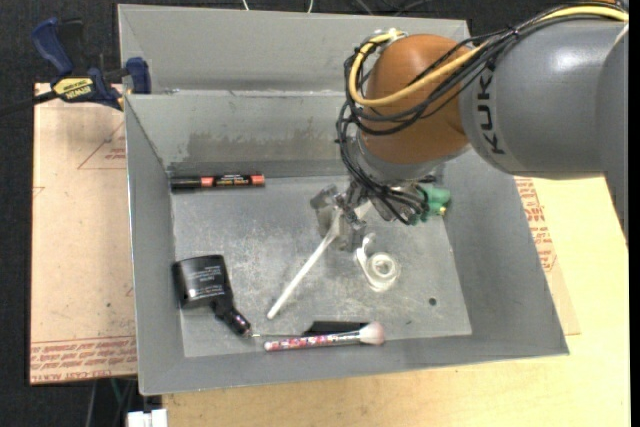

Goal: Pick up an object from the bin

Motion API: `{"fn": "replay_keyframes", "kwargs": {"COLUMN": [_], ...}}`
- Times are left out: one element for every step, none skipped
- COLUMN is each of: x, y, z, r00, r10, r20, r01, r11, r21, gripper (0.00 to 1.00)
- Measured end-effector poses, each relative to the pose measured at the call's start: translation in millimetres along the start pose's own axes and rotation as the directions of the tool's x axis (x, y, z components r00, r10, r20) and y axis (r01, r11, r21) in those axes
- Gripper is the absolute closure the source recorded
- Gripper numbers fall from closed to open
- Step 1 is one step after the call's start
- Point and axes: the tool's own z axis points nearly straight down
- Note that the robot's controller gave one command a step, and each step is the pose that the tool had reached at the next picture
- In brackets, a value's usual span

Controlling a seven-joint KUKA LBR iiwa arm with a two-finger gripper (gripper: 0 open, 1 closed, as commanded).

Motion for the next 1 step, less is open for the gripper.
{"fn": "replay_keyframes", "kwargs": {"x": [0.8], "y": [0.9], "z": [-16.5], "r00": [1.000], "r10": [0.001], "r20": [-0.004], "r01": [-0.001], "r11": [1.000], "r21": [-0.002], "gripper": [1.00]}}
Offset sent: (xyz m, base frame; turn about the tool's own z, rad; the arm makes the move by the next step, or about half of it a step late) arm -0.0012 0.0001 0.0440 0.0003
